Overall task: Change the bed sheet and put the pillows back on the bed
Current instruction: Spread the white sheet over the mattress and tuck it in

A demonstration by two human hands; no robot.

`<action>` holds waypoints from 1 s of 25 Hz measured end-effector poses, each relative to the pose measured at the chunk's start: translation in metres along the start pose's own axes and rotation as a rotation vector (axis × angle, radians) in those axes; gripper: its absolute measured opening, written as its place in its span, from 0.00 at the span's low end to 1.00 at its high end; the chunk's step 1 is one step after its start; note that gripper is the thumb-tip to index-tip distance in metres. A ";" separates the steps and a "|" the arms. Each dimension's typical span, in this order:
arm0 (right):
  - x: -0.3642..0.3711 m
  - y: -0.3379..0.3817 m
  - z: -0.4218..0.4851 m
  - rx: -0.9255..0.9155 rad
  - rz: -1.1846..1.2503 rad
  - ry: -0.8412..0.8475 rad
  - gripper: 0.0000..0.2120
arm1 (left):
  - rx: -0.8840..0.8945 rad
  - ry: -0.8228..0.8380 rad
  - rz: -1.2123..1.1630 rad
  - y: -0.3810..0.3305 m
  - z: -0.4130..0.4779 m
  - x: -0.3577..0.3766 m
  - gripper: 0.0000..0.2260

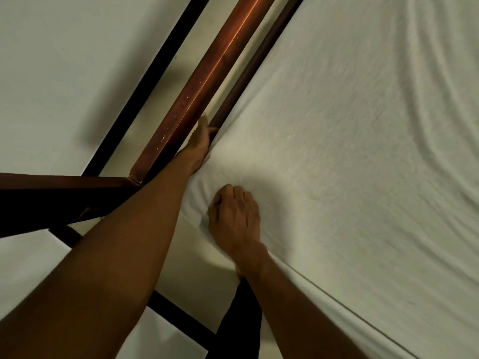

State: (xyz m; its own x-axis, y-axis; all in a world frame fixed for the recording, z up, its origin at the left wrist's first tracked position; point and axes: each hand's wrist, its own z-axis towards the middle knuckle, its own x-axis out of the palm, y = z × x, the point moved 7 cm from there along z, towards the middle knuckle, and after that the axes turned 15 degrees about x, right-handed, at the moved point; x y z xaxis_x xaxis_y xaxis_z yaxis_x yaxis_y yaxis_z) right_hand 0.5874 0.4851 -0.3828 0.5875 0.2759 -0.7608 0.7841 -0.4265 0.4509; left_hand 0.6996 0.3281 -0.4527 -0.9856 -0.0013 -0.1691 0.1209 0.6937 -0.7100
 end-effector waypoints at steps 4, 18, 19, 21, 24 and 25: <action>-0.006 -0.004 -0.002 -0.047 0.088 0.102 0.10 | 0.157 -0.079 0.327 -0.015 -0.064 -0.019 0.38; -0.109 -0.251 -0.152 0.375 0.188 -0.039 0.11 | 0.373 -0.341 0.545 0.013 -0.104 -0.018 0.27; -0.115 -0.268 -0.165 0.455 0.227 -0.045 0.10 | 0.572 -0.373 0.527 0.009 -0.128 -0.011 0.23; -0.120 -0.296 -0.183 0.601 0.297 -0.037 0.09 | 0.798 -0.394 0.555 0.028 -0.173 -0.005 0.18; -0.126 -0.321 -0.202 0.686 0.305 -0.037 0.09 | 0.587 -0.580 0.433 0.096 -0.232 0.001 0.16; -0.128 -0.328 -0.208 0.749 0.342 -0.050 0.08 | 0.416 -0.638 0.270 0.122 -0.246 0.007 0.14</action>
State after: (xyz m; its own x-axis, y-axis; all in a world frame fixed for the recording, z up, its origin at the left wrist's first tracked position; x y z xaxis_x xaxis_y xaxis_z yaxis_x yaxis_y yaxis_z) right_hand 0.2964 0.7690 -0.3358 0.7461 -0.0048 -0.6658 0.2121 -0.9462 0.2445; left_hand 0.6787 0.5897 -0.3727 -0.6737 -0.3705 -0.6394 0.5029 0.4041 -0.7640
